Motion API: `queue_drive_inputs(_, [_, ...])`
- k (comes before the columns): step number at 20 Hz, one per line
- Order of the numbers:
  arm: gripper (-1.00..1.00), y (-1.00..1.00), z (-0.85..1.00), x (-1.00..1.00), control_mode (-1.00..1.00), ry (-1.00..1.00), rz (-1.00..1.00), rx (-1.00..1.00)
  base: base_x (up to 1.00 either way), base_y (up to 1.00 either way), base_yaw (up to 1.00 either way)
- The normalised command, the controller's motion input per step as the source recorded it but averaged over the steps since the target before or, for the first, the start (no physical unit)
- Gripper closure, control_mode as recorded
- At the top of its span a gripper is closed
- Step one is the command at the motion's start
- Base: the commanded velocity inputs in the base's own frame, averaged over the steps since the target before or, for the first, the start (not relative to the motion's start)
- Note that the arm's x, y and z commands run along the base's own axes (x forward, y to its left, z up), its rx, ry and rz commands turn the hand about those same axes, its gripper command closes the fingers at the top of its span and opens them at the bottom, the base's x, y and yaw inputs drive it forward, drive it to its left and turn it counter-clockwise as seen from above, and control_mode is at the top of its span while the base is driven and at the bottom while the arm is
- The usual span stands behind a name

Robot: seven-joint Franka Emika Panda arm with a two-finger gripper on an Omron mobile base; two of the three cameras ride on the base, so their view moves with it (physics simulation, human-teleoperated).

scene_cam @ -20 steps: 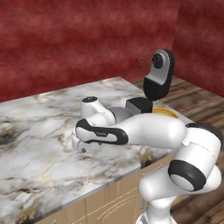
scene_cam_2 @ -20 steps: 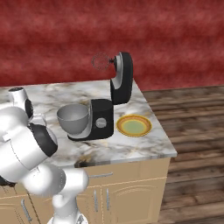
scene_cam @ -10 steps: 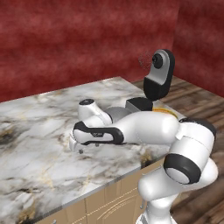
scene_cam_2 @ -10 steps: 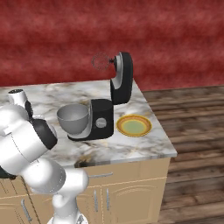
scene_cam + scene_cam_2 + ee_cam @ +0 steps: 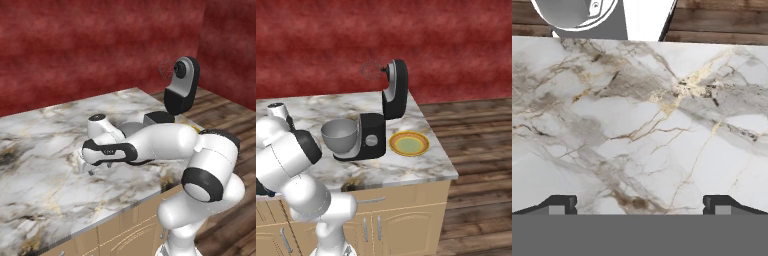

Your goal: Add butter and sugar cubes to the stand mixer bowl and then turn on the stand mixer to begin making frosting.

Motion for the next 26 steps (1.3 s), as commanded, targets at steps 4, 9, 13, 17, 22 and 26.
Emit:
queue_drive_inputs(4, [-1.00, 0.05, -0.09, 0.11, -1.00, 0.00, -0.02, 0.00, 0.00, 0.00, 0.00])
queue_drive_inputs(9, [-1.00, 0.04, -0.09, 0.09, -1.00, 0.00, -0.02, 0.00, 0.00, 0.00, 0.00])
queue_drive_inputs(13, [-1.00, 0.02, -0.12, 0.09, -1.00, 0.00, -0.01, 0.00, 0.00, 0.00, 0.00])
queue_drive_inputs(17, [-1.00, 0.03, -0.15, 0.12, -1.00, 0.00, -0.01, 0.00, 0.00, 0.00, 0.00])
queue_drive_inputs(22, [-1.00, 0.03, -0.16, 0.12, -1.00, 0.00, 0.00, 0.00, 0.00, 0.00, 0.00])
queue_drive_inputs(26, [-1.00, 0.05, -0.13, 0.10, -1.00, 0.00, -0.01, 0.00, 0.00, 0.00, 0.00])
